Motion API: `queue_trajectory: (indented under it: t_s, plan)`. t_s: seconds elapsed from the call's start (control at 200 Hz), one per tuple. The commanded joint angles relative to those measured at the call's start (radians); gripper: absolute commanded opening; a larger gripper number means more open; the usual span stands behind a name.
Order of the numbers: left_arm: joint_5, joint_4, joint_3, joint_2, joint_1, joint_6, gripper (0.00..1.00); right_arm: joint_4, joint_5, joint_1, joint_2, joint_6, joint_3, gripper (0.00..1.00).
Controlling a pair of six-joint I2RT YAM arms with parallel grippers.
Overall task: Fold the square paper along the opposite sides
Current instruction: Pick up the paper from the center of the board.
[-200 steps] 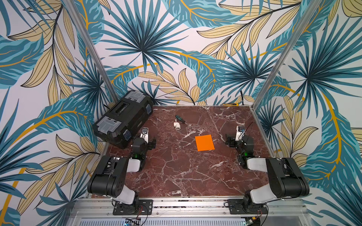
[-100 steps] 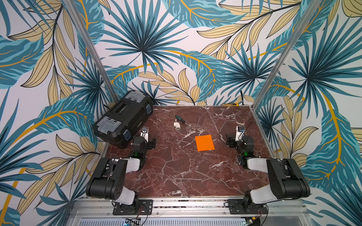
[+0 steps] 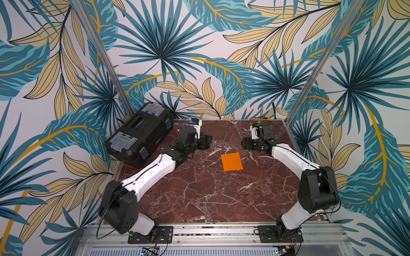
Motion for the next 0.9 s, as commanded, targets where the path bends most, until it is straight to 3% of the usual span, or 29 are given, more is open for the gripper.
queue_trajectory:
  t_s: [0.0,0.2,0.3,0.416,0.896]
  plan:
    - [0.035,-0.184,0.086,0.152,-0.074,-0.133,0.64,-0.157,-0.095,0.006,0.071,0.021,0.048,0.73]
    - [-0.093,-0.327,0.241,0.315,-0.135,-0.198,0.61,-0.148,-0.104,0.006,0.146,-0.023,0.112,0.71]
    - [-0.103,-0.407,0.323,0.397,-0.154,-0.200,0.60,-0.149,-0.098,0.005,0.187,-0.041,0.139,0.69]
    - [-0.103,-0.456,0.390,0.486,-0.165,-0.210,0.50,-0.147,-0.108,0.006,0.243,-0.053,0.178,0.64]
    - [-0.147,-0.551,0.524,0.663,-0.169,-0.233,0.42,-0.152,-0.088,0.006,0.366,-0.035,0.254,0.60]
